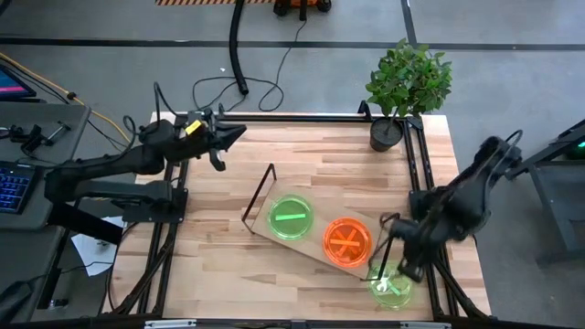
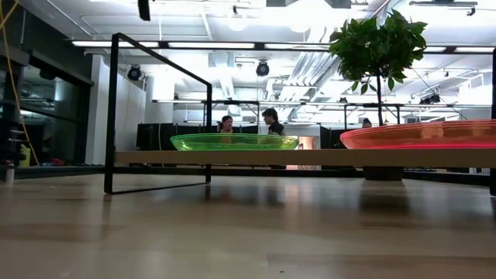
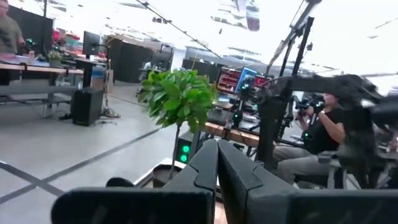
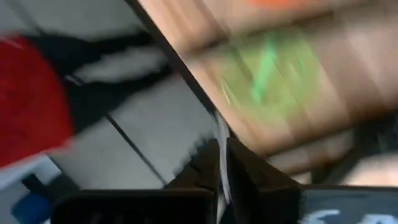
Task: Place and stack plates onto a shelf
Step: Adjust the shelf
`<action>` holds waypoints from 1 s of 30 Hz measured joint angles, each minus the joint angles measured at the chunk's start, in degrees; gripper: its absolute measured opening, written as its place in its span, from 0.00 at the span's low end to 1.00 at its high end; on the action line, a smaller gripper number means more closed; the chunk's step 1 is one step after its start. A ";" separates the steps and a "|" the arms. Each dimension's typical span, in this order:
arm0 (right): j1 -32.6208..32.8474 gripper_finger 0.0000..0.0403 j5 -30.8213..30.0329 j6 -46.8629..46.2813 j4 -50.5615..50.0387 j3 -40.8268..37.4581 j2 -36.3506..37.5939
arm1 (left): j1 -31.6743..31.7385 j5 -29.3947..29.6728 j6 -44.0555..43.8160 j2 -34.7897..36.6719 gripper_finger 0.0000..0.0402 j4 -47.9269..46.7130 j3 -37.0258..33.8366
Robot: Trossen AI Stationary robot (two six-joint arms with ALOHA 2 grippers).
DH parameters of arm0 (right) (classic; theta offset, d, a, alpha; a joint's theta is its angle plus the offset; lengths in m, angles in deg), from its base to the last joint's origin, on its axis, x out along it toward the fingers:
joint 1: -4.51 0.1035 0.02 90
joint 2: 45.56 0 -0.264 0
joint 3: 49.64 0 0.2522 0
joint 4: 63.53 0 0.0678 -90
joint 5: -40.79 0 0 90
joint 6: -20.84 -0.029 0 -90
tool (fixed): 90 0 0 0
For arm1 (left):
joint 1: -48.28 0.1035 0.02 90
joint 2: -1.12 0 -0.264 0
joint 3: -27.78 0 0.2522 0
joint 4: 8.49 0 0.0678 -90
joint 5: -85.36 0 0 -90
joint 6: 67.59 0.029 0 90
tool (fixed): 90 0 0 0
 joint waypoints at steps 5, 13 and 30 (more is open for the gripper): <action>1.74 0.01 4.85 -8.24 -2.48 -3.32 -6.09 | 1.36 -2.49 3.29 1.02 0.01 0.68 -0.27; -4.87 0.00 3.56 -8.75 -1.43 -3.50 -10.58 | 1.97 -7.24 4.43 1.22 0.00 1.66 -0.27; -25.08 0.00 -13.42 13.08 8.57 -3.46 -10.79 | 2.03 -5.00 6.09 13.69 0.00 -5.40 -0.27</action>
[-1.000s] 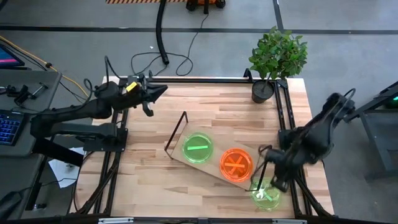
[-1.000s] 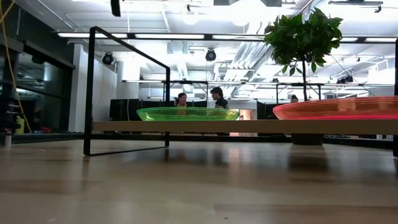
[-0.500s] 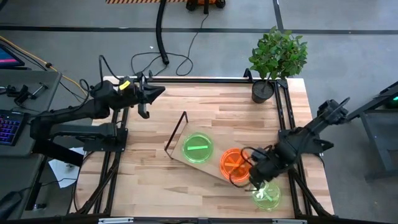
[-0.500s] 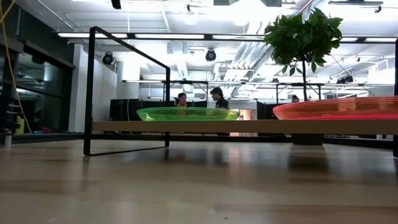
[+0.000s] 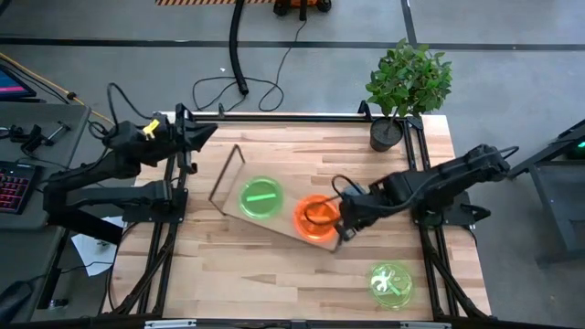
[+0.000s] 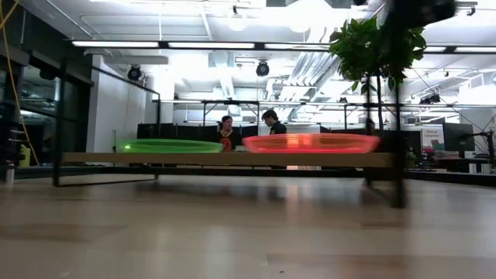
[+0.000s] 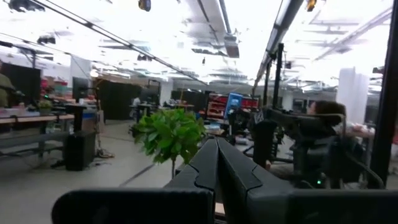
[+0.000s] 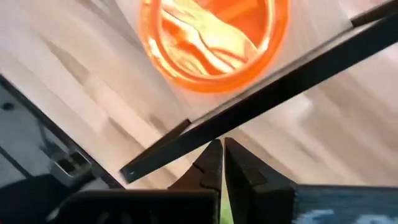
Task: Place and stack plates onto a shelf
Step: Adjust the shelf, then stack the green plate on the top of the green plate on the shelf
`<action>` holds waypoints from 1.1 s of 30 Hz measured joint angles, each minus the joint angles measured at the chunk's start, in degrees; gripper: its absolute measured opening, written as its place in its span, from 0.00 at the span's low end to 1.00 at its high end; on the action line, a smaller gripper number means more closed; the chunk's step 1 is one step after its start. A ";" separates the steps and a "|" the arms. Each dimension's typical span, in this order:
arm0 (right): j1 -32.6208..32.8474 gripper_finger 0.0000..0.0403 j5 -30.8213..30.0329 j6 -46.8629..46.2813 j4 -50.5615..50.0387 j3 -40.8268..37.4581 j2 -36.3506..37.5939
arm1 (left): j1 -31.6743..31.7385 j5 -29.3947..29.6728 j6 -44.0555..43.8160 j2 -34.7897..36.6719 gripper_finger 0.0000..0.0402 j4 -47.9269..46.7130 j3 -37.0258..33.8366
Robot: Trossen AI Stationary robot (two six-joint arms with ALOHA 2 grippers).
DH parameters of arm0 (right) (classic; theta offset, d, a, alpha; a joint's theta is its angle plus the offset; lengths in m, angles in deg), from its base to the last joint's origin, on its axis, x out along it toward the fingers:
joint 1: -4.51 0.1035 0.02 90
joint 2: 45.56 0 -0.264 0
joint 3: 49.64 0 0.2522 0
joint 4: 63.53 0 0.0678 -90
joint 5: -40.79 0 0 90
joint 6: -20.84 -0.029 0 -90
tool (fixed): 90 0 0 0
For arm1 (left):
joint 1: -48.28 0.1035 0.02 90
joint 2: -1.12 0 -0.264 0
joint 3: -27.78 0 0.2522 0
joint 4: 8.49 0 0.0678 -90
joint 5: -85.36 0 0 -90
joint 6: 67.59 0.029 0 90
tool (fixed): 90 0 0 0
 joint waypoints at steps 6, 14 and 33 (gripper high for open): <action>-1.28 0.00 3.09 6.70 -0.36 0.04 1.93 | -0.01 1.42 -0.03 1.56 0.00 -0.88 0.04; 10.51 0.00 6.31 -2.78 -11.43 -2.56 8.42 | -0.01 1.42 -0.51 0.56 0.00 -1.15 0.04; 27.63 0.25 8.90 -23.62 26.89 -43.04 20.85 | -0.03 1.22 -5.62 -4.81 0.00 3.36 0.04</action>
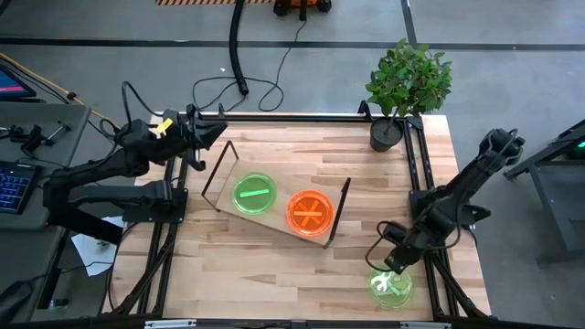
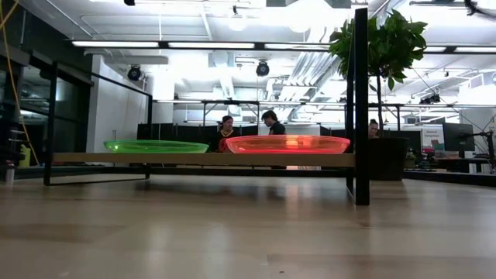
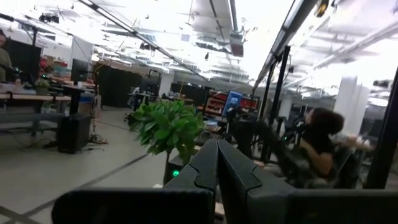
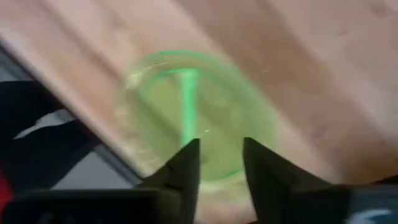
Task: Place and stack plates onto a shelf
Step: Stack the green plate on the top of the green plate on the shelf
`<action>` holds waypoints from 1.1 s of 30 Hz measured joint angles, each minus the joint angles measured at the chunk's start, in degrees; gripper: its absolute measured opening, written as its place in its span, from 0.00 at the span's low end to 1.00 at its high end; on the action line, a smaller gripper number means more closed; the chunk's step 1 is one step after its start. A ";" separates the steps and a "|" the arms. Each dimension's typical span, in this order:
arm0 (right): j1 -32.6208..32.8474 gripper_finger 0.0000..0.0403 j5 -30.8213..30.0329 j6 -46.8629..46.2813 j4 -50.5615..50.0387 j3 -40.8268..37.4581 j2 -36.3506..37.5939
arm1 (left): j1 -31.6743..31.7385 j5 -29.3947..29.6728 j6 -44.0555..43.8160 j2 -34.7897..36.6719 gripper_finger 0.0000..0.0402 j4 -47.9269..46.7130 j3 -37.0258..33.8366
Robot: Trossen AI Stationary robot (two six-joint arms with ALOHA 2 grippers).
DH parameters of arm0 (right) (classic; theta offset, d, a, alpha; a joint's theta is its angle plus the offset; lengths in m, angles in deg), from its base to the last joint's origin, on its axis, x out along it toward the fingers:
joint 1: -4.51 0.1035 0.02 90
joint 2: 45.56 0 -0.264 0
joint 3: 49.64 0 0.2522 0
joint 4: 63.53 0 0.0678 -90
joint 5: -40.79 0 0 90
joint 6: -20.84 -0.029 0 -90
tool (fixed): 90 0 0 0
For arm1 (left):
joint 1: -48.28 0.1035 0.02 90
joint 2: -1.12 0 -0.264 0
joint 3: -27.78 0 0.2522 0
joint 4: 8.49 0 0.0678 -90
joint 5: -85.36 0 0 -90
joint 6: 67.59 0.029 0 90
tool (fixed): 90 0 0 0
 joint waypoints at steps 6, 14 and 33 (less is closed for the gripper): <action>0.33 0.48 0.89 1.53 4.11 -7.27 0.00 | -0.18 -0.02 -4.00 -2.13 0.00 3.69 0.00; 2.38 0.53 0.30 2.90 13.69 -13.94 -0.02 | -4.56 -0.02 -7.13 -7.36 0.00 9.87 0.00; 7.31 0.18 -2.85 -1.61 21.78 -14.27 -6.21 | -12.09 6.10 -10.08 -21.38 0.00 25.01 0.00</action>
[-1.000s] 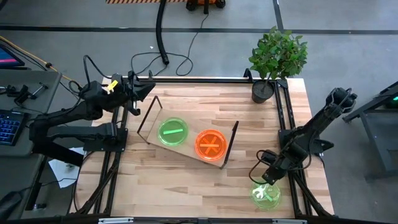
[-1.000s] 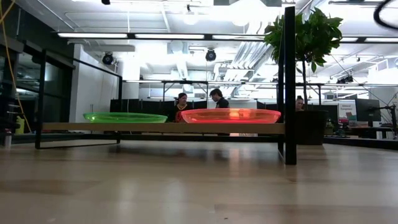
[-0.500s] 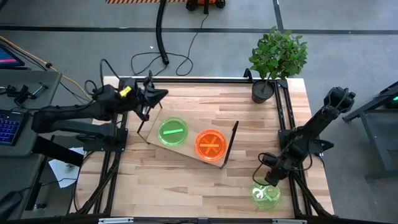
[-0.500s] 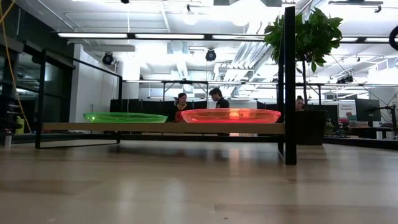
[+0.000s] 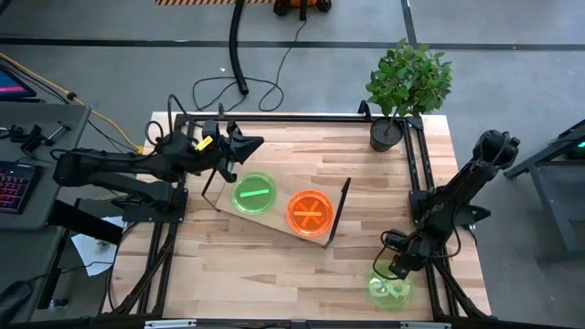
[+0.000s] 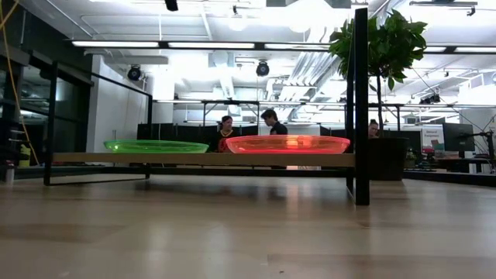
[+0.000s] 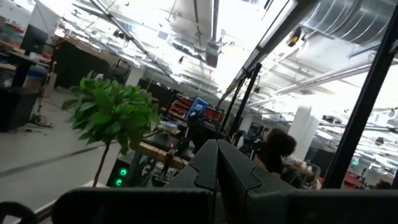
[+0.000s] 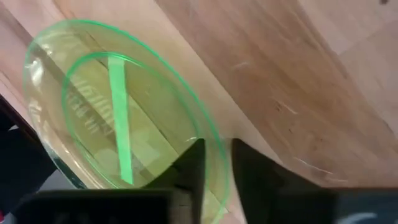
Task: Place and stack plates onto a shelf
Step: Stack the green plate on the top of the green plate on the shelf
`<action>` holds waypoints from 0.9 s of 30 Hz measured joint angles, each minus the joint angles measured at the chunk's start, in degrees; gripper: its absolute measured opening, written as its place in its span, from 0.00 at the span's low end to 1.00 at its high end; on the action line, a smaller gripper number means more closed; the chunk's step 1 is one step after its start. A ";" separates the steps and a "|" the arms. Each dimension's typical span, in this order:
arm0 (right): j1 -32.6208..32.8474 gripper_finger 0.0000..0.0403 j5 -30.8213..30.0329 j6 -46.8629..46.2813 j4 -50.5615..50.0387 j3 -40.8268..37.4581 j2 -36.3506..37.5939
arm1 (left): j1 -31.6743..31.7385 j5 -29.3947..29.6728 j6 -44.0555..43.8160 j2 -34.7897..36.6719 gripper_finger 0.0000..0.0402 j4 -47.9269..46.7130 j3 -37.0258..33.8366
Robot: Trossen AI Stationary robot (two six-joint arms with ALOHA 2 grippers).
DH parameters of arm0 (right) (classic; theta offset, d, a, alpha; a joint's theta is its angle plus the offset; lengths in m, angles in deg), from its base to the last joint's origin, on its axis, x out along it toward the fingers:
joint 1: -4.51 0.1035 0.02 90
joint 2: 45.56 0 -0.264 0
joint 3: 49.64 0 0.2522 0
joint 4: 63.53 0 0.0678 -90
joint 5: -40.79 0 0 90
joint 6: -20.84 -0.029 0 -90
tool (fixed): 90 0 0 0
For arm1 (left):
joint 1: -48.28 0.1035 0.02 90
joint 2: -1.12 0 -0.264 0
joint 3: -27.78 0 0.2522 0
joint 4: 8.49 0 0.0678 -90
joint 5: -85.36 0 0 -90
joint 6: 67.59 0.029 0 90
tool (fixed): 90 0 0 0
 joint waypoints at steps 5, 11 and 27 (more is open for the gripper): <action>0.06 0.02 0.37 1.92 2.11 -0.29 0.32 | 0.02 0.13 -0.01 0.58 0.00 0.34 0.00; 0.06 0.00 0.20 6.19 9.34 -0.39 2.92 | 0.97 0.44 0.61 1.97 0.00 2.99 0.00; -1.94 0.00 -4.50 11.29 24.69 -0.18 6.30 | 3.61 0.52 -0.94 2.93 0.00 4.68 0.00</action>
